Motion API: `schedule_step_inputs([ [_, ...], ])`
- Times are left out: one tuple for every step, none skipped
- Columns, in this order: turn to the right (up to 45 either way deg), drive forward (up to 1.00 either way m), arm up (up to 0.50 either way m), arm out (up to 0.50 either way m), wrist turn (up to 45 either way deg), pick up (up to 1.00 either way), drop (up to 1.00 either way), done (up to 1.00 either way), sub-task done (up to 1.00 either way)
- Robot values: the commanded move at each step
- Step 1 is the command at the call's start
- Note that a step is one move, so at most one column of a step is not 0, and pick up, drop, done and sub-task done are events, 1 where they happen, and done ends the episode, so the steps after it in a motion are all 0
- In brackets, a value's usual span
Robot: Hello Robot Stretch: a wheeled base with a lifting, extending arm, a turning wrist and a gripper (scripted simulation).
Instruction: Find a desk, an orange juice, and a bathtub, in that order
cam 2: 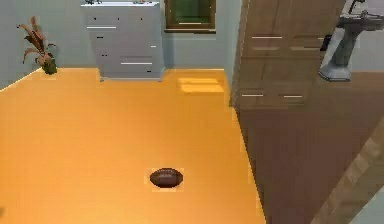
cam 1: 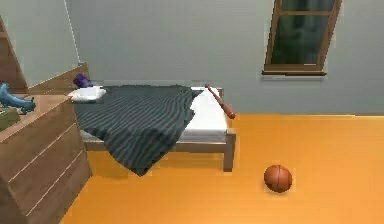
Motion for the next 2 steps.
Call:
schedule_step_inputs([
  [-45.0, 0.00, 0.00, 0.00, 0.0, 0.00, 0.00, 0.00, 0.00],
  [-36.0, 0.00, 0.00, 0.00, 0.0, 0.00, 0.00, 0.00, 0.00],
])
